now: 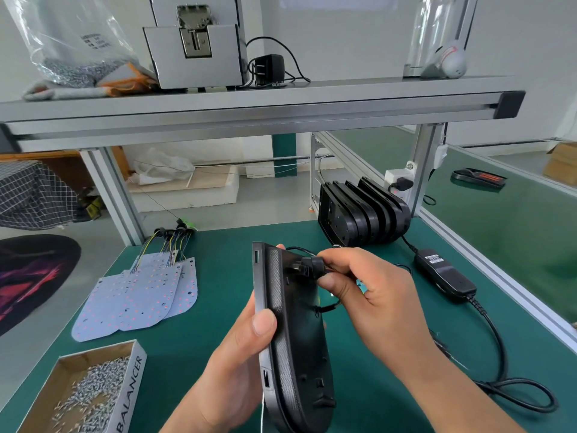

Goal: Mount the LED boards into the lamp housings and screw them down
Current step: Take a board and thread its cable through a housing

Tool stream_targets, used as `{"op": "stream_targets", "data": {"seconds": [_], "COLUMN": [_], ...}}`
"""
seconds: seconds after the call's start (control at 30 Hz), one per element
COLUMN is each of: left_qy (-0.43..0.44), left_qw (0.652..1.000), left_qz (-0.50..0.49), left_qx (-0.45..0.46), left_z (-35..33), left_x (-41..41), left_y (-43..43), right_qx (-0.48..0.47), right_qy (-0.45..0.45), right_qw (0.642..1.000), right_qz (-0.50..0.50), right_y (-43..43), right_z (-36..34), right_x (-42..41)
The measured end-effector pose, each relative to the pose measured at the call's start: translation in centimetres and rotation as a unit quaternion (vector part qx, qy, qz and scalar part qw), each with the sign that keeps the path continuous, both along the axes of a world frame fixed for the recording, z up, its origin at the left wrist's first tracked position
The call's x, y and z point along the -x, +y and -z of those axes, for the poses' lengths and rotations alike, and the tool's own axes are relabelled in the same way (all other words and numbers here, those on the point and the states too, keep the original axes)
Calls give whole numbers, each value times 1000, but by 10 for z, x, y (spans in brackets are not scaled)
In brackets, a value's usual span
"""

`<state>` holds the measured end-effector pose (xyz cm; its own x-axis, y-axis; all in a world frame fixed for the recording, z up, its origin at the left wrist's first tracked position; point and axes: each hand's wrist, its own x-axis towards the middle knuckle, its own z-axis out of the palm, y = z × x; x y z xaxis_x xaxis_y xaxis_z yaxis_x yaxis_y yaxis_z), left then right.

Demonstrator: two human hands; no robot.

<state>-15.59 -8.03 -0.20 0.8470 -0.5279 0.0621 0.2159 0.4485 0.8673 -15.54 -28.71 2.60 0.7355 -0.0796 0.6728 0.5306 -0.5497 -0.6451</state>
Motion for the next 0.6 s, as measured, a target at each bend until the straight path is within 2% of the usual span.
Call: {"op": "stream_targets", "data": {"seconds": [0.27, 0.4, 0.6], "left_qy": [21, 47, 23], "left_qw": [1000, 998, 999], "left_qz": [-3, -4, 3], "left_qx": [22, 48, 35], "left_z": [-12, -16, -15], "left_x": [3, 4, 4], "left_y": [-2, -4, -4], "right_qx": [1, 36, 93], "right_qy": [14, 6, -36], "right_qw": [1000, 999, 994], "right_qz": [-18, -18, 35], "right_y": [-2, -1, -1], "right_z": [0, -1, 3], "right_x": [0, 0, -5]}}
